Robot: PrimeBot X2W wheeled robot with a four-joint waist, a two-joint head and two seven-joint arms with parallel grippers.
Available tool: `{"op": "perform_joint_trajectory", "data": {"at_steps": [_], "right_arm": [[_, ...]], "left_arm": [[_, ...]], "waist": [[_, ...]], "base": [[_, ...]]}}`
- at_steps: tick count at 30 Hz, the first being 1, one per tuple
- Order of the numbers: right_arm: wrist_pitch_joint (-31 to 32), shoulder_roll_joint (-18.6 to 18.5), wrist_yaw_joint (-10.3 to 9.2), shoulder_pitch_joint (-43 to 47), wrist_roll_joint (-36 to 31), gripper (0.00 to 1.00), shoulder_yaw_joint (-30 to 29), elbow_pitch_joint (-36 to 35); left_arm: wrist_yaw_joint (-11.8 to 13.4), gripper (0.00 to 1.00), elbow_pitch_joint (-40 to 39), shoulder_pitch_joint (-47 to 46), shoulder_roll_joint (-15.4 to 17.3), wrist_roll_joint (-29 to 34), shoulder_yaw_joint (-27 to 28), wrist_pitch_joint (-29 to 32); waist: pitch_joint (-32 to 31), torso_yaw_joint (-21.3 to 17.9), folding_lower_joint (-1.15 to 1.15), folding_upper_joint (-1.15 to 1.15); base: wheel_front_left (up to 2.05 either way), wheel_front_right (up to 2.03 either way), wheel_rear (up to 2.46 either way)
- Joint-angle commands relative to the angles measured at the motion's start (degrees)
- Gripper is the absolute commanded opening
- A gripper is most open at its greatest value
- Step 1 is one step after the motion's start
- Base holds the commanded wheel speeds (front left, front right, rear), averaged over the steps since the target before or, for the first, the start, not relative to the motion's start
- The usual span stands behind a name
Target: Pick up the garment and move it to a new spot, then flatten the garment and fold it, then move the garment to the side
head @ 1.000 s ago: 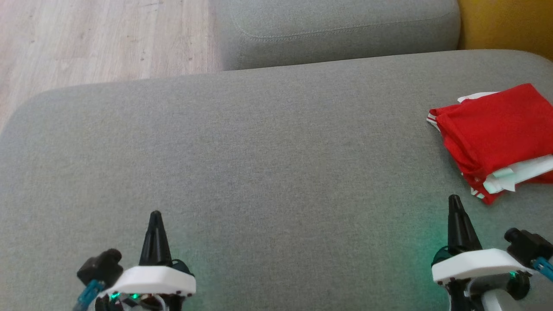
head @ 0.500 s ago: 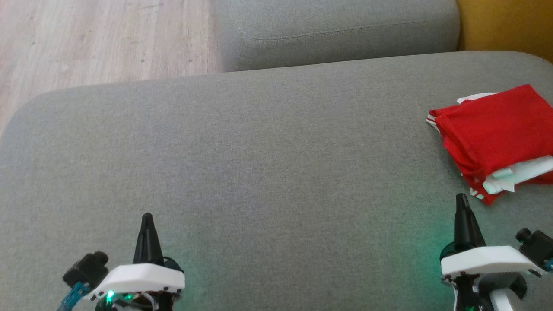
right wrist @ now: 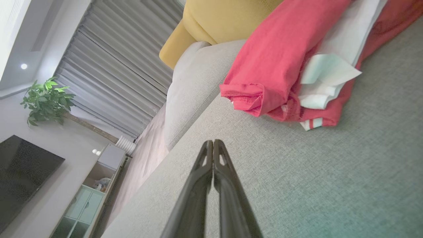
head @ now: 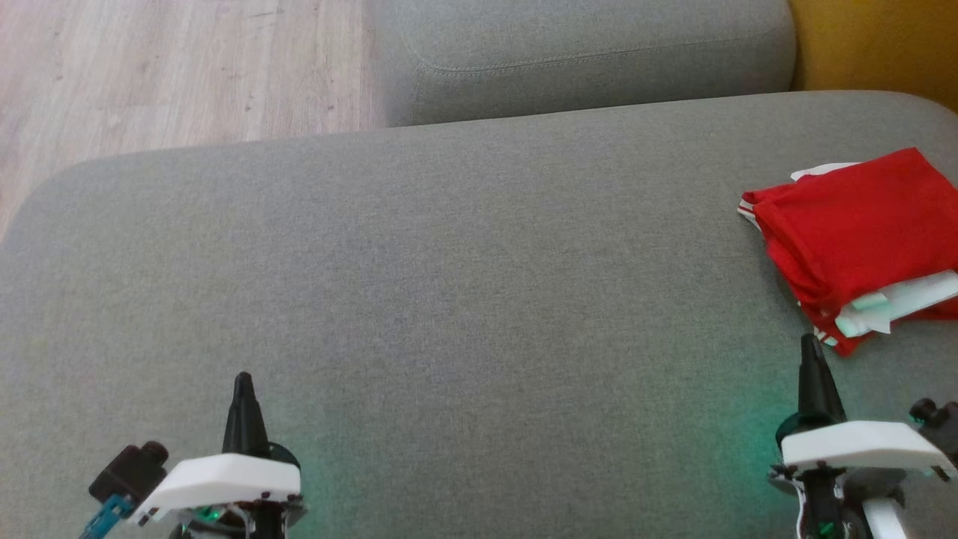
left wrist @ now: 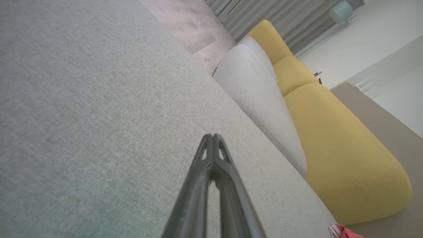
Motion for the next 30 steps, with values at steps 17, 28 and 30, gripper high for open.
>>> {"op": "perform_joint_trajectory", "data": {"at_steps": [17, 28, 30], "right_arm": [[3.0, -0.6, -0.03, -3.6, 12.0, 0.00, -0.8, -2.9], [4.7, -0.6, -0.03, -3.8, 18.4, 0.00, -1.4, -3.3], [5.0, -0.6, -0.03, -3.9, 19.7, 0.00, -1.5, -3.4]], "left_arm": [[-2.1, 0.00, -2.6, -3.2, 0.5, -10.4, 4.5, 3.0], [-3.0, 0.00, -2.8, -3.4, 0.5, -16.0, 6.2, 4.7], [-3.2, 0.00, -2.9, -3.4, 0.5, -17.1, 6.5, 5.0]], "waist": [[-0.3, 0.0, 0.00, 0.00], [-0.5, 0.0, 0.00, 0.00], [-0.6, 0.0, 0.00, 0.00]], "base": [[0.00, 0.00, 0.00], [0.00, 0.00, 0.00], [0.00, 0.00, 0.00]]}}
